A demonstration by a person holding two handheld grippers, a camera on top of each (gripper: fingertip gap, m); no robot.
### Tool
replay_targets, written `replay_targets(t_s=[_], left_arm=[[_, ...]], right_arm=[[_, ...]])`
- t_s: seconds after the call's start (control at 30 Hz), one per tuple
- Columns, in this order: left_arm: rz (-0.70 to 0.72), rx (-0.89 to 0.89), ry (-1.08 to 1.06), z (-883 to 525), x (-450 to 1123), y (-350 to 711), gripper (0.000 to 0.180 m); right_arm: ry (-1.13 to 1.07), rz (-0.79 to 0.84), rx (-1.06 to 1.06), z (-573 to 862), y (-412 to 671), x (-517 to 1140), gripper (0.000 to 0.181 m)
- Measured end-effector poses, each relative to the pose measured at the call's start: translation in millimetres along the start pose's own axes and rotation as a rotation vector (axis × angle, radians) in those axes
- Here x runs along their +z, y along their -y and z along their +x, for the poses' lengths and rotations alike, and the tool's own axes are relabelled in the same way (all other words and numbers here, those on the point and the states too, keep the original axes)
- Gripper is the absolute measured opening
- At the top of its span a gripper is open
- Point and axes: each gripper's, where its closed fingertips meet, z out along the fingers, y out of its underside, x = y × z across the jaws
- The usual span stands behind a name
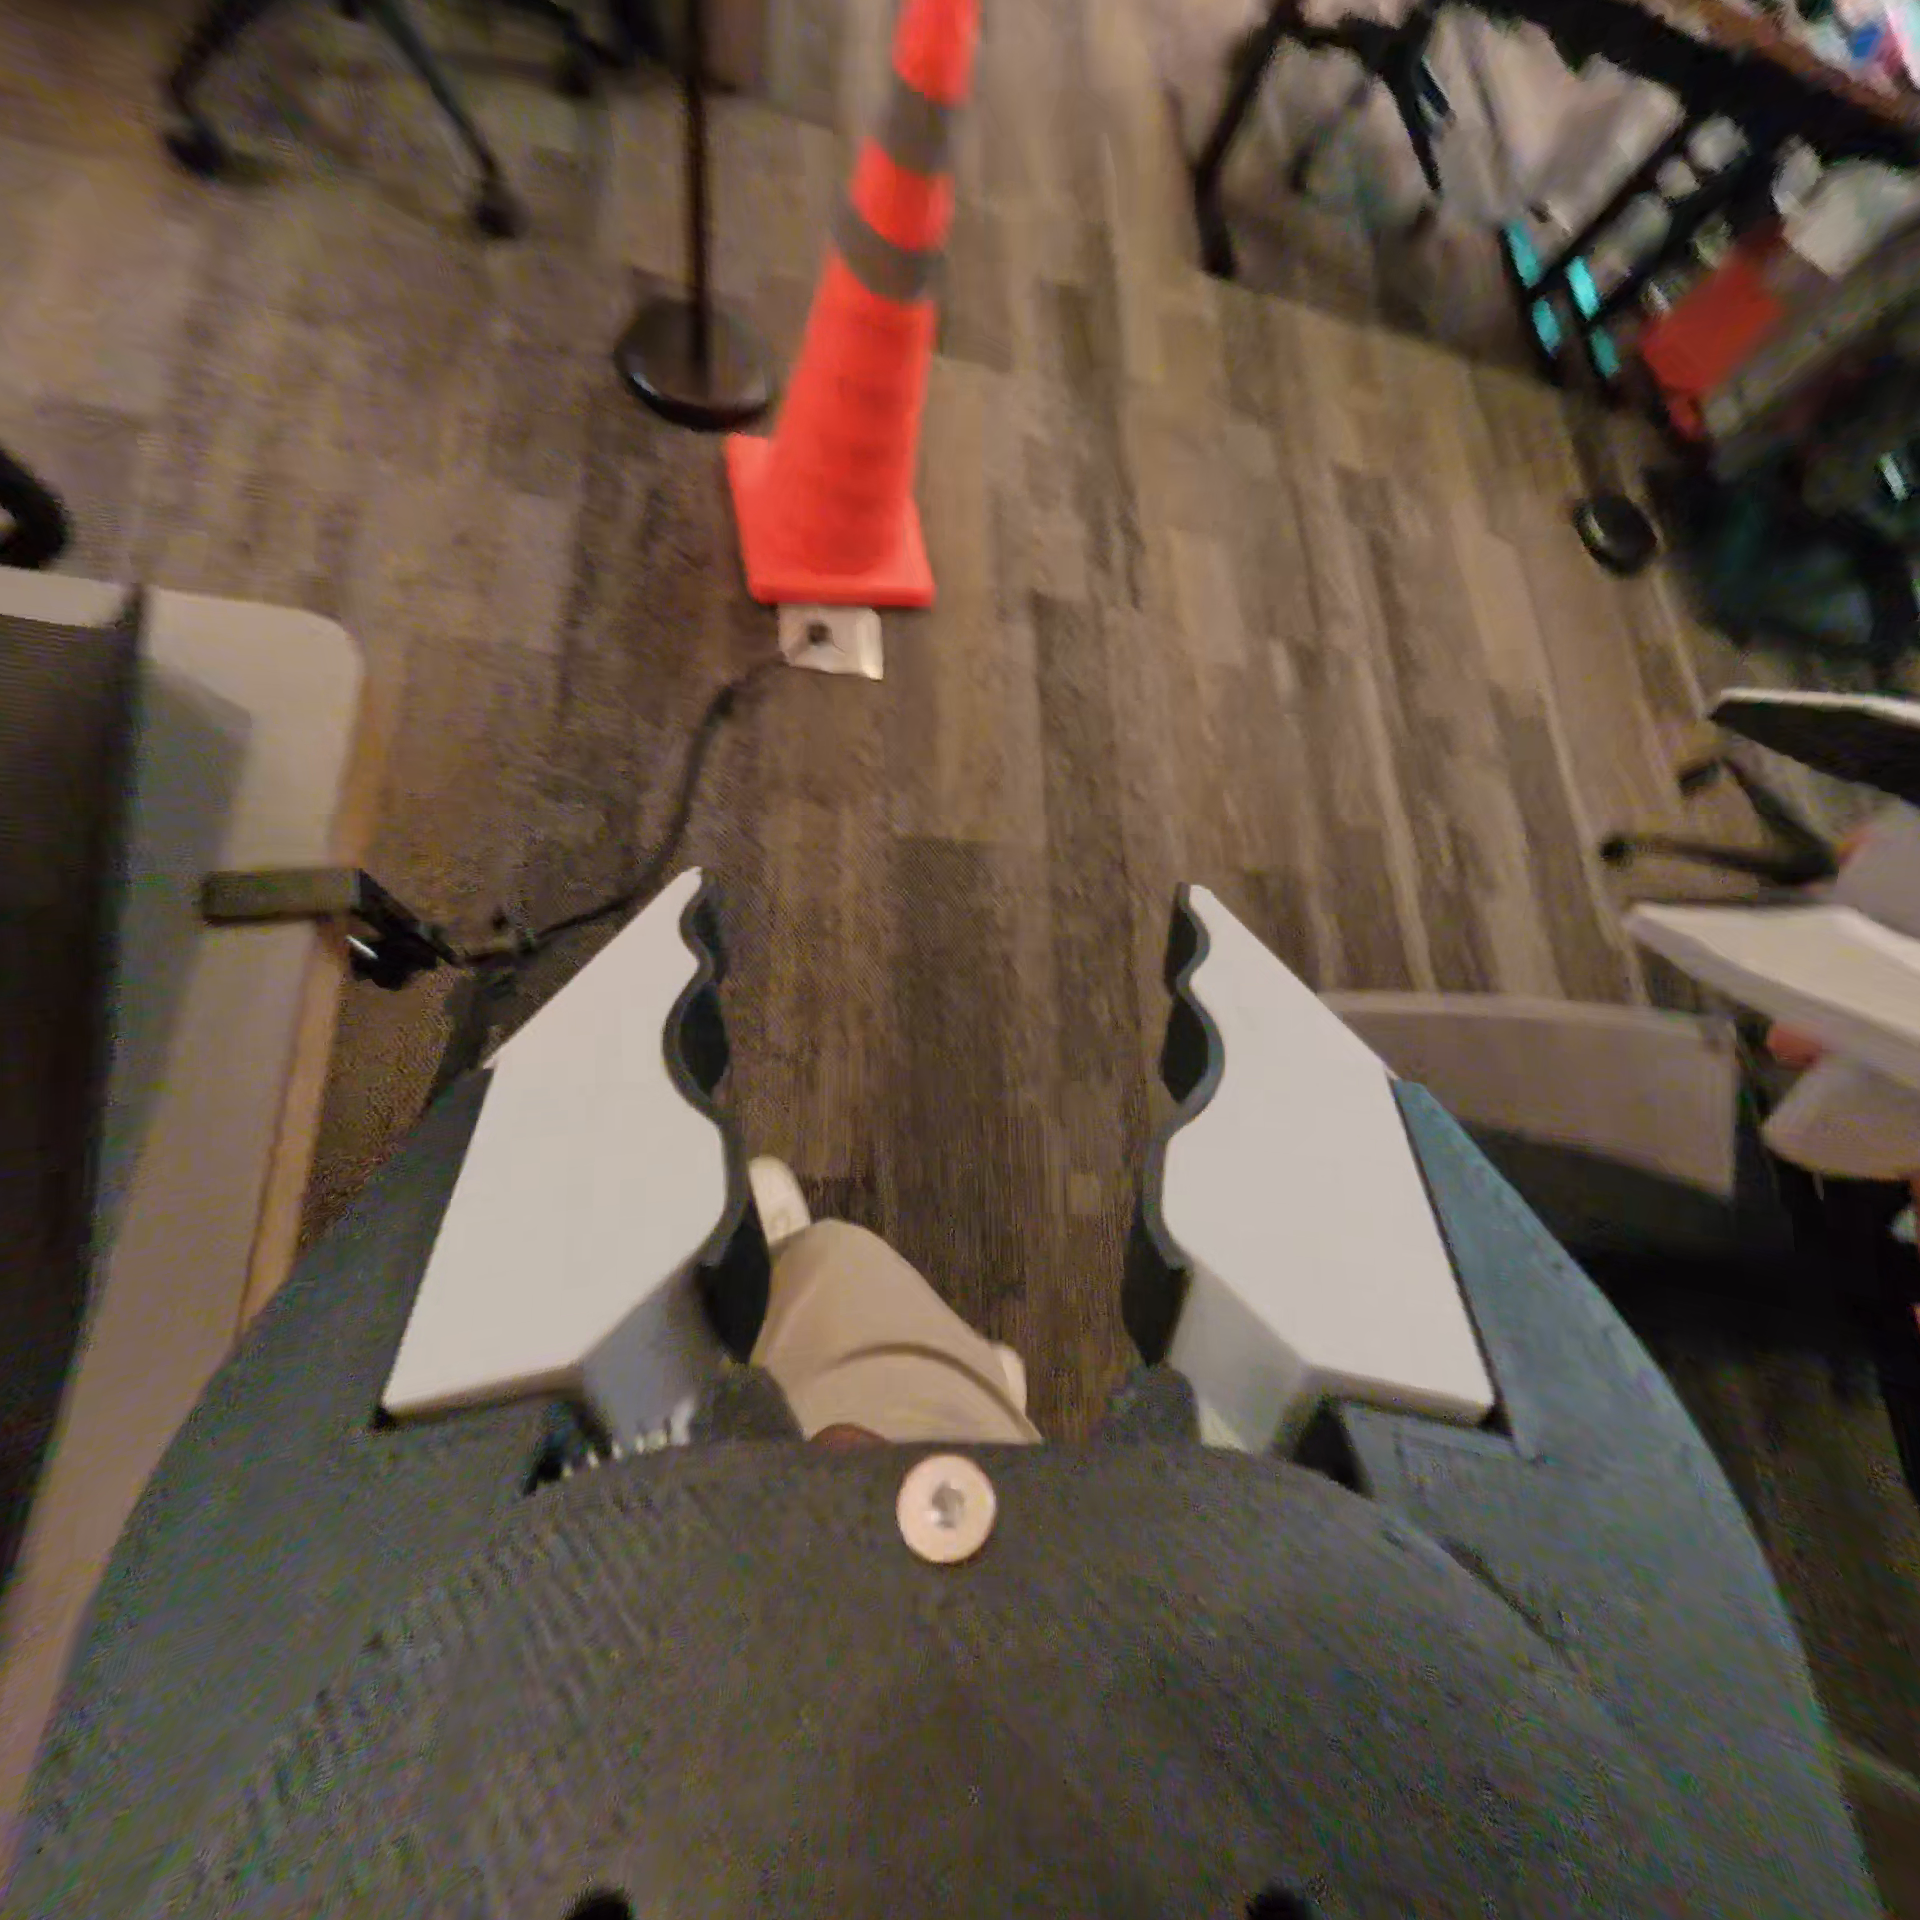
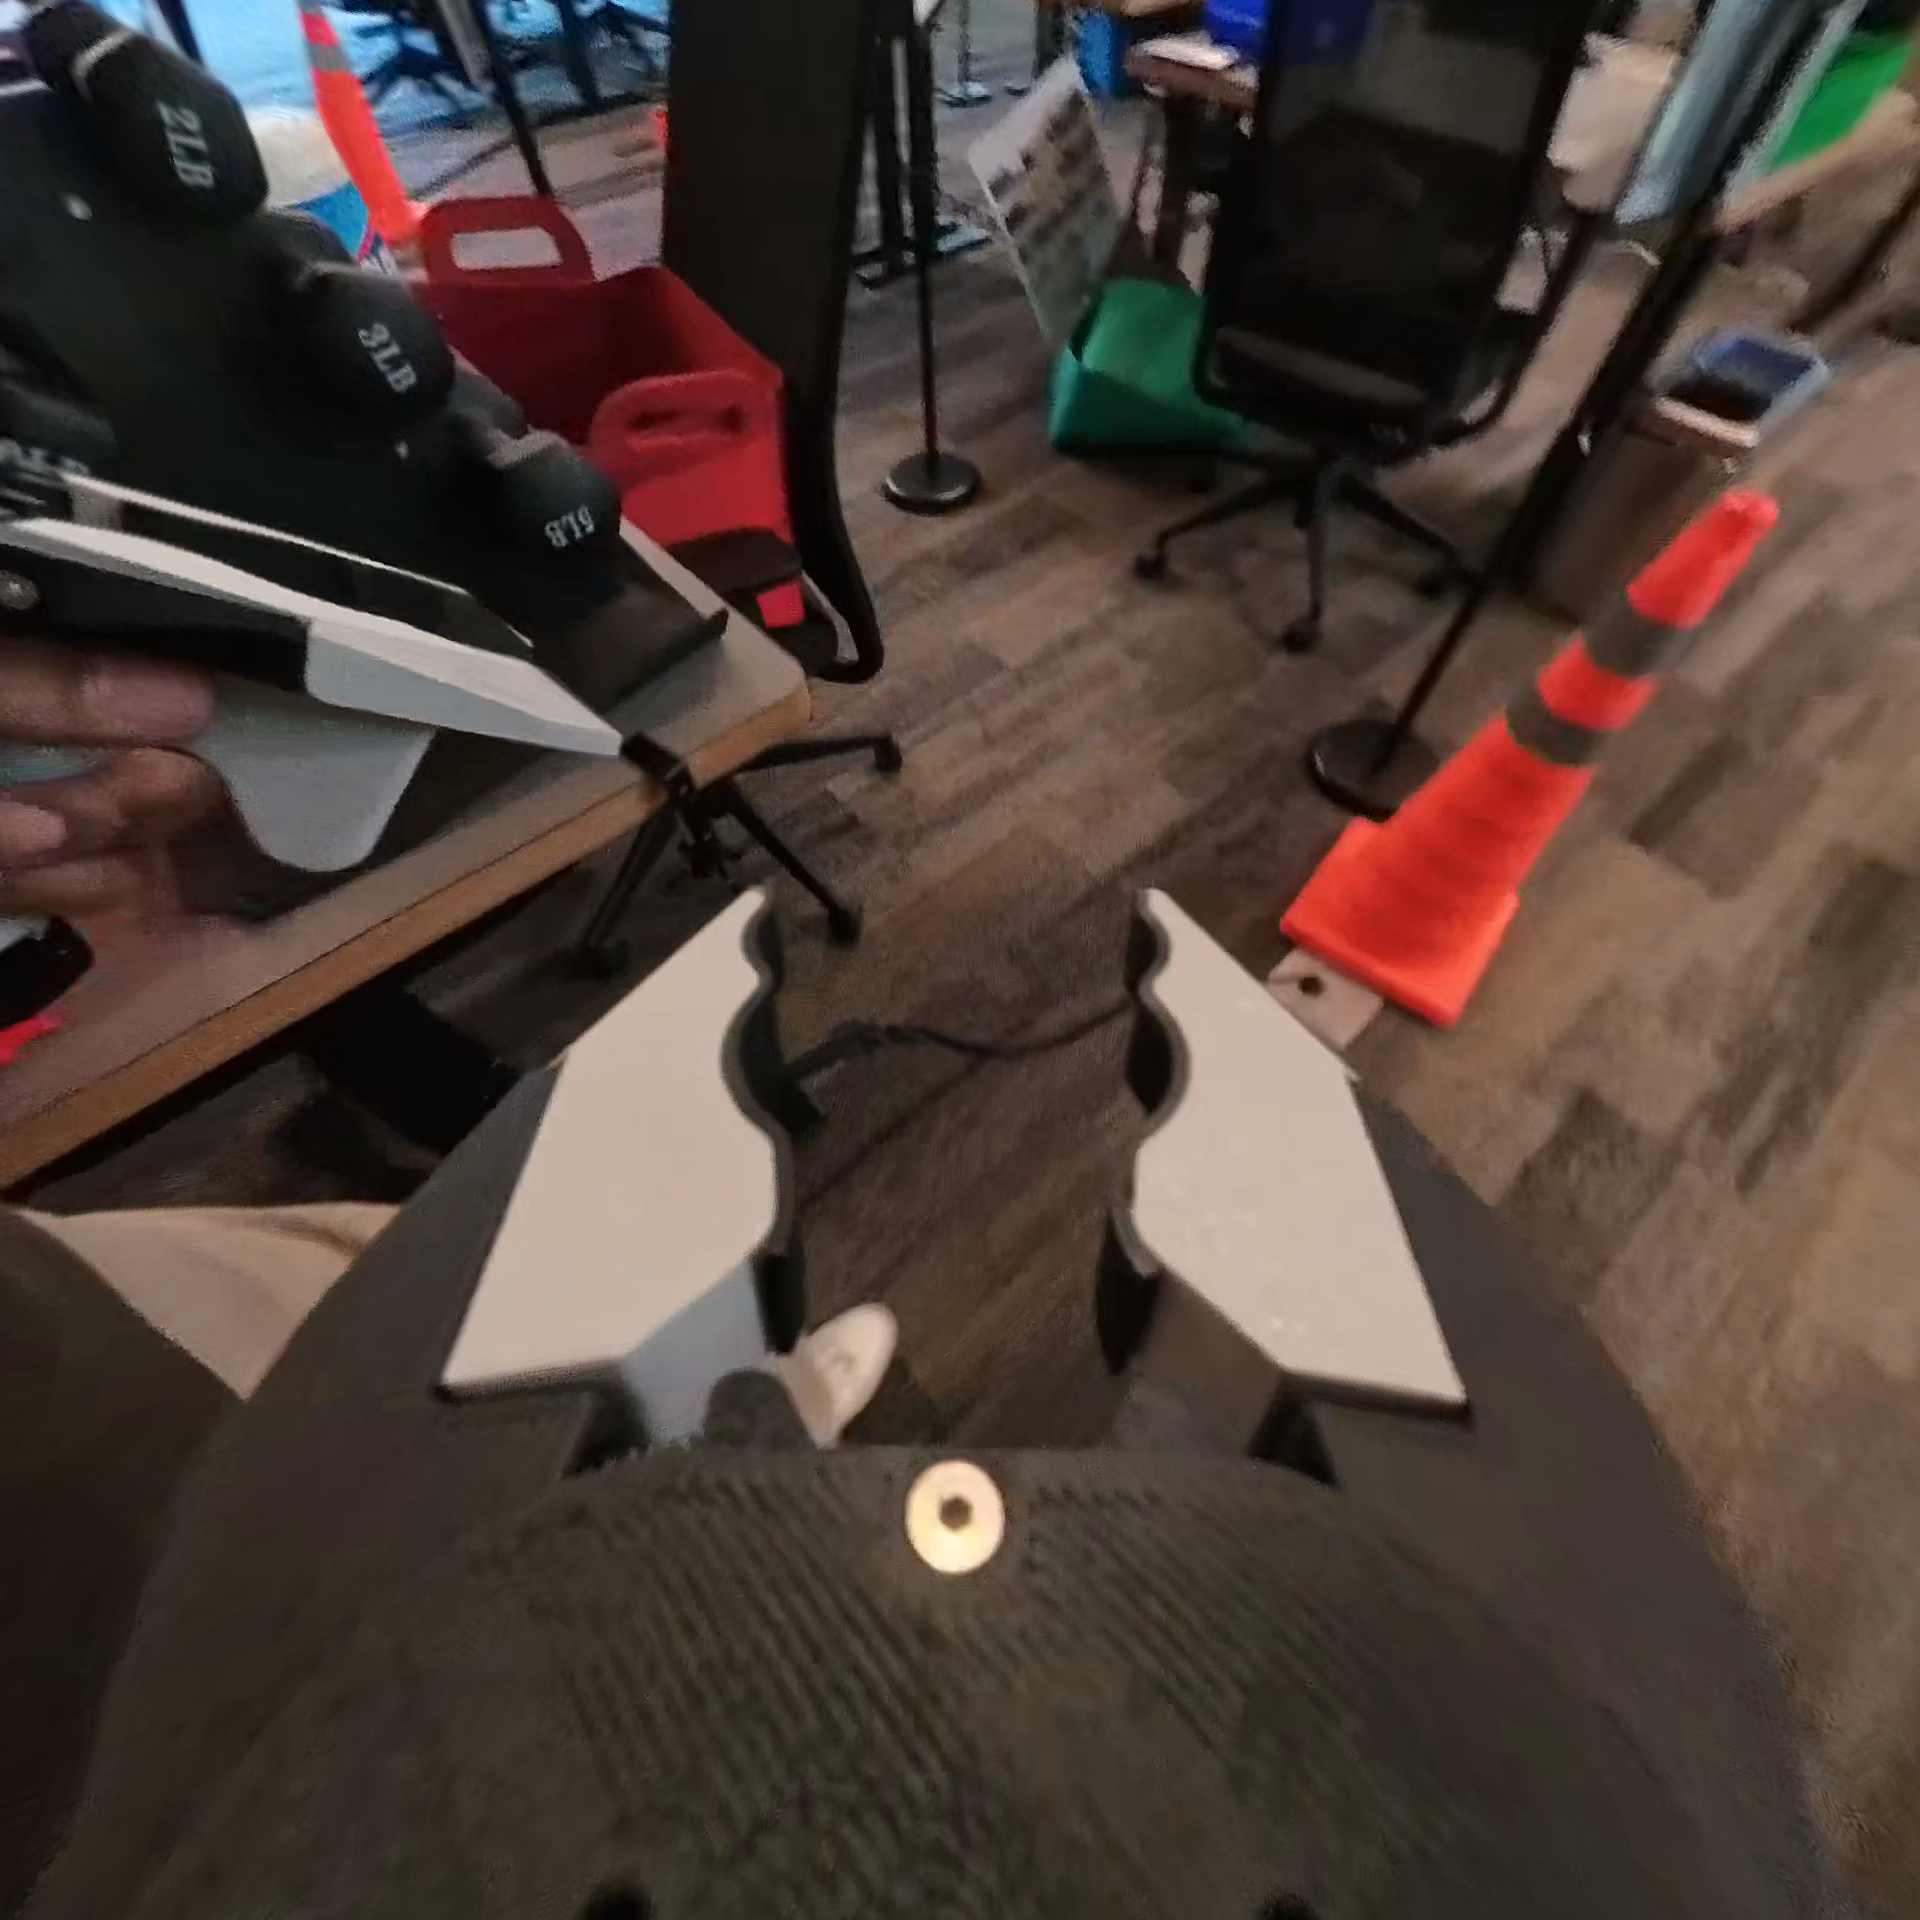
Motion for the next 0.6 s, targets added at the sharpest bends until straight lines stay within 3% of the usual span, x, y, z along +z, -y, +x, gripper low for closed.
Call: replay_targets(t_s=[0.13, 0.37, 0.6], left_arm=[[0.113, -0.132, 0.173, -69, 64, 60, 0.086], [0.289, -0.254, 0.582, -238, 145, 189, 0.087], [0.503, -0.579, 0.993, -379, 39, 256, 0.087]], right_arm=[[0.047, -0.013, -0.1, 41, 26, 97, 0.086], [0.127, -0.087, -0.307, 106, 98, 282, 0.083], [0.72, -0.026, -0.358, -5, 221, 432, 0.081]])
